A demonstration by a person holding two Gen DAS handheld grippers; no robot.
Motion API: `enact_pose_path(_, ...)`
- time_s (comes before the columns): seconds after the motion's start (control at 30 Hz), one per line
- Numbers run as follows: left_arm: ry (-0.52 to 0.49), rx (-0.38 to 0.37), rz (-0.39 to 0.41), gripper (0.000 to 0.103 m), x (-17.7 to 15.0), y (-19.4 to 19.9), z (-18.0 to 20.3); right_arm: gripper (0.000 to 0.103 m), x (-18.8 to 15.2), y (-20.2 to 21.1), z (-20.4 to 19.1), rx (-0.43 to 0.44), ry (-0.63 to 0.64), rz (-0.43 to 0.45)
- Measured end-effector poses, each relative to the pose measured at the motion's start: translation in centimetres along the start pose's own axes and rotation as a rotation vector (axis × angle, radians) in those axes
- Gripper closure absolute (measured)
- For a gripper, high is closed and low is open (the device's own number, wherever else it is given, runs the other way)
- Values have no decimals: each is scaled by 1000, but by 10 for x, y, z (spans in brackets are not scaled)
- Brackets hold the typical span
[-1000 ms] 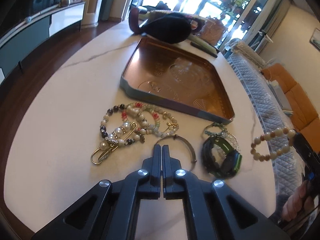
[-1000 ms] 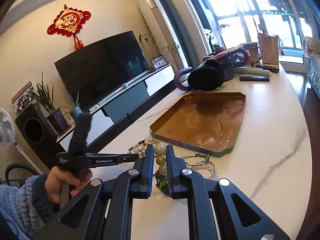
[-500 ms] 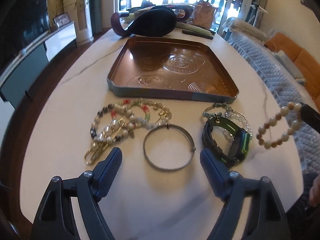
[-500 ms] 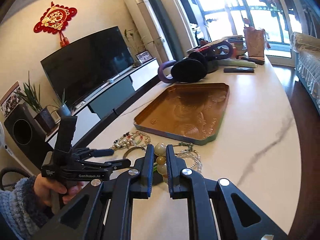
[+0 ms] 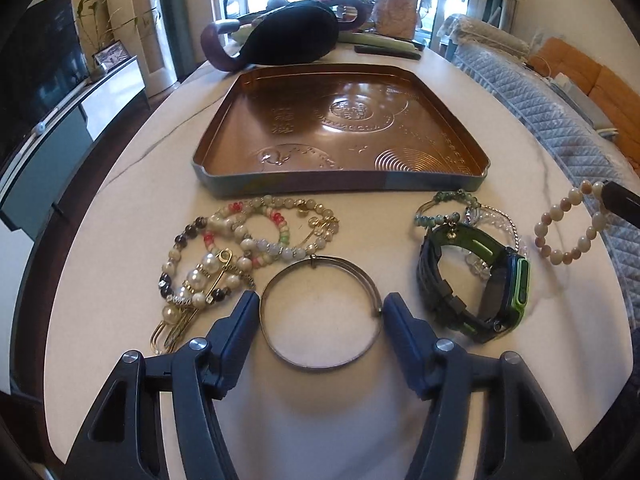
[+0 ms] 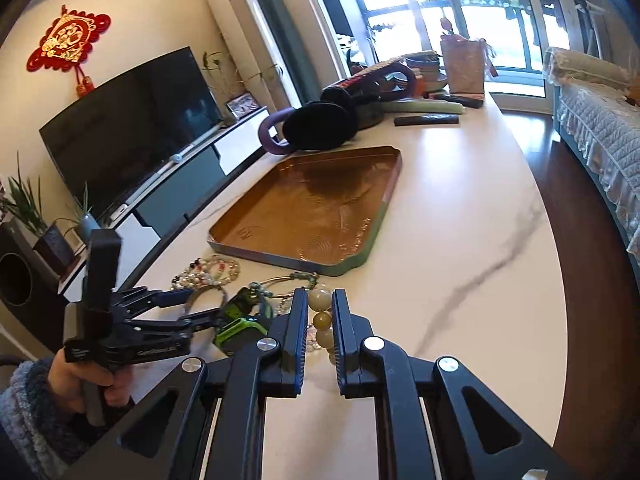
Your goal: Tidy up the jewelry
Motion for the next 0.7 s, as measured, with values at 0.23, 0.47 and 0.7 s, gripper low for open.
enact_pose_path(0.23, 32, -9, 44, 39, -3, 24, -3, 91, 5, 5, -3, -77, 34, 7)
enact_pose_path(0.47, 11, 17, 115, 39, 4, 56, 8, 92, 15, 17, -17, -173, 101, 24)
enact_pose_path(0.7, 10, -32, 222, 39, 29, 101, 31, 92, 38, 33, -41, -196, 165, 69)
Point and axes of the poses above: each gripper's, at about its wrist camera, not at the fingertips, and y roughly against the way its jaws point, z to its right, x to its top, the point moved 8 cm from there along -y, roughly the way its jaws point, and after that the axes turned 8 degrees about y, right-handed, at the moved point
